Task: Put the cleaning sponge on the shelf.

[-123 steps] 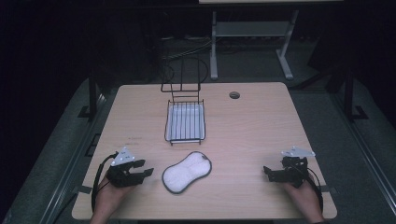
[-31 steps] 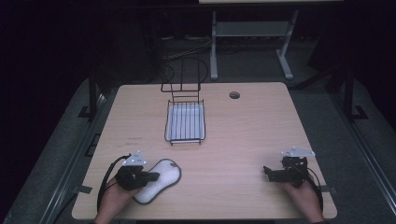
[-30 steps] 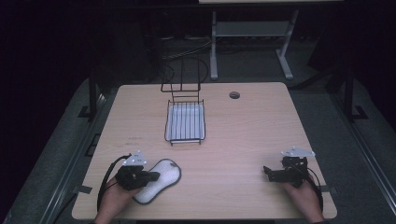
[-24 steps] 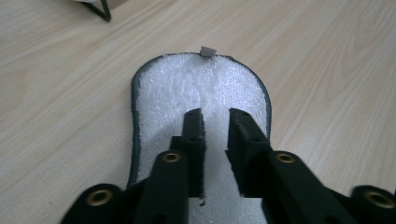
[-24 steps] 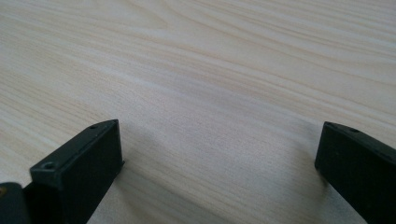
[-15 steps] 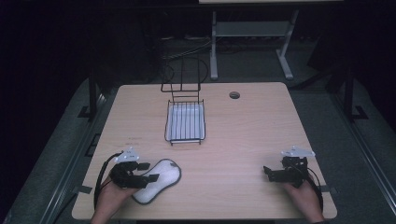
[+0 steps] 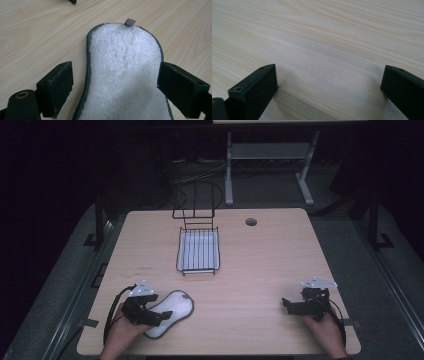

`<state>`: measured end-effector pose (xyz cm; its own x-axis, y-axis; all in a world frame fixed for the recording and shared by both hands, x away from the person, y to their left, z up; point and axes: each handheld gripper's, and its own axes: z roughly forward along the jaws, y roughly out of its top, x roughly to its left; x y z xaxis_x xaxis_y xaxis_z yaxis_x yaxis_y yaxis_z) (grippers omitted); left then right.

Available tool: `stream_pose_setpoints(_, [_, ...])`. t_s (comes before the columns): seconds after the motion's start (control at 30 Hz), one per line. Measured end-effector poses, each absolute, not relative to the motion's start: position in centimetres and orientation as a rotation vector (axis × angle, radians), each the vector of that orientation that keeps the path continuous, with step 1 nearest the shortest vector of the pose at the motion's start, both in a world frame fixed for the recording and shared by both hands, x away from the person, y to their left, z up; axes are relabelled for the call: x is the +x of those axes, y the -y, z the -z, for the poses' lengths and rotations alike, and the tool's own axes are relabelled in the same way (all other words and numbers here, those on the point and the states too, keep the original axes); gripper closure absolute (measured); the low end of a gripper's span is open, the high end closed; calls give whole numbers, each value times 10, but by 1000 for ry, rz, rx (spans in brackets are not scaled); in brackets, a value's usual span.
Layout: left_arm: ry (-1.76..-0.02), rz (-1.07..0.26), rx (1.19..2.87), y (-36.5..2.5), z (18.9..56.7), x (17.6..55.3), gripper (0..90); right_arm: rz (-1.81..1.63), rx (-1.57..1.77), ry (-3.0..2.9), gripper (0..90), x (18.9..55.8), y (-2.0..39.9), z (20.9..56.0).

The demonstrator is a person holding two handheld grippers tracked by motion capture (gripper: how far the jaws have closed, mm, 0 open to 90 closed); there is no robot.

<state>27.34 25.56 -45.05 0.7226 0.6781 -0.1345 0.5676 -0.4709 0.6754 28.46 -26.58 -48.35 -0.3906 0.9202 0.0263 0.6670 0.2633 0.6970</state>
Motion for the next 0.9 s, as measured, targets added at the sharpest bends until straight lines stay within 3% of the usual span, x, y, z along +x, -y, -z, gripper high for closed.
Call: stream_pose_setpoints(0.9, [-922,-182,2285,-245,461,275,128,-897,1444,-2154,2,284,266,484])
